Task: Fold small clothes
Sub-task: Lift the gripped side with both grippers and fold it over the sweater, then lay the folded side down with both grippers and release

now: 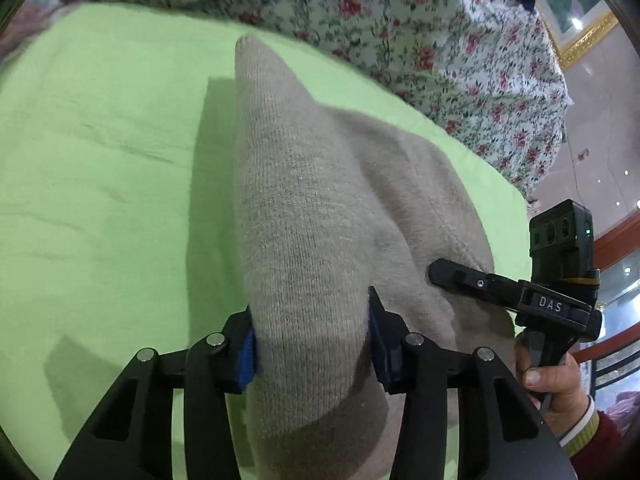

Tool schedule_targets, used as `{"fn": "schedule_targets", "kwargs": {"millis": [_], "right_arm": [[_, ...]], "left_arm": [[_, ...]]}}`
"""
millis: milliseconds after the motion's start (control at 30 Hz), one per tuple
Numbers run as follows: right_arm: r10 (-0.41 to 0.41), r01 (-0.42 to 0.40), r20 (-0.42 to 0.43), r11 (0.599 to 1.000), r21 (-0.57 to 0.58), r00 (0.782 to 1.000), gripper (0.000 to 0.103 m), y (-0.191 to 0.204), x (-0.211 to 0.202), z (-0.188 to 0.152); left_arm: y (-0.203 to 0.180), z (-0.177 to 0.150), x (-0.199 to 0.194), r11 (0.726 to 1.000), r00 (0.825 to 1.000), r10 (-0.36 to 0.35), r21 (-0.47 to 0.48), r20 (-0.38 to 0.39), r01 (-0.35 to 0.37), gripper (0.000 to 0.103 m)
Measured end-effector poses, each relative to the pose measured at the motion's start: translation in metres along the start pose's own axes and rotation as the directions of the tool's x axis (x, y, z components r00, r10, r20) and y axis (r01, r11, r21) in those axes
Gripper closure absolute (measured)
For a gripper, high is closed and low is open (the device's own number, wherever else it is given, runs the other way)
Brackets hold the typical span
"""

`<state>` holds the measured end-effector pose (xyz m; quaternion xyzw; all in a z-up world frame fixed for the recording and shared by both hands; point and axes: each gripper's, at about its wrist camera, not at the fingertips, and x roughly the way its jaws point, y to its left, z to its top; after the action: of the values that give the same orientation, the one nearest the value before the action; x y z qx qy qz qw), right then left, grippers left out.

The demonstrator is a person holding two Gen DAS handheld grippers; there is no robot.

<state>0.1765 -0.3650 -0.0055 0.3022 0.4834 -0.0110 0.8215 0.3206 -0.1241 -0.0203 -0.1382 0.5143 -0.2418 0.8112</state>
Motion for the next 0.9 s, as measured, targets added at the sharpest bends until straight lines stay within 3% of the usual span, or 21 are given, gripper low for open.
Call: {"fn": "schedule_targets", "kwargs": {"millis": [333,467,600,667,733,767,900], "right_arm": [[0.148,-0.156,-0.063,0.976,-0.152,0.987,0.068,0.087,0.047,-0.033],[0.183,-0.196,-0.107,0.973,-0.120,0.977,0.068,0.091,0.076,-0.051],[0.145,-0.158,-0.140,0.984,-0.085,0.980,0.067,0.078,0.097,-0.068],[0.140,-0.149,-0.142,0.988,-0.051,0.980,0.062,0.071,0.099,-0.069],[0.106,-0.115,-0.152,0.992,-0.046,0.983,0.050,0.070,0.095,-0.067],[0.065,-0.075,-0.155,0.995,-0.059,0.986,0.043,0.073,0.090,-0.065],[-0.046,0.040,-0.078,0.996,-0.077,0.996,0.040,0.084,0.061,-0.053]], "left_arm": [[0.062,-0.050,-0.118,0.992,0.987,0.122,-0.049,0.104,-0.117,0.058],[0.096,-0.074,-0.124,0.987,0.988,0.141,-0.087,0.070,-0.135,0.058],[0.128,-0.095,-0.099,0.979,0.987,0.163,-0.122,-0.003,-0.162,0.049],[0.135,-0.096,-0.100,0.979,0.991,0.135,-0.153,-0.005,-0.135,0.043],[0.137,-0.092,-0.104,0.979,0.992,0.126,-0.156,-0.030,-0.129,0.041],[0.136,-0.089,-0.112,0.982,0.991,0.127,-0.135,-0.031,-0.130,0.040],[0.149,-0.079,-0.139,0.989,0.995,0.097,-0.115,0.020,-0.094,0.028]]}}
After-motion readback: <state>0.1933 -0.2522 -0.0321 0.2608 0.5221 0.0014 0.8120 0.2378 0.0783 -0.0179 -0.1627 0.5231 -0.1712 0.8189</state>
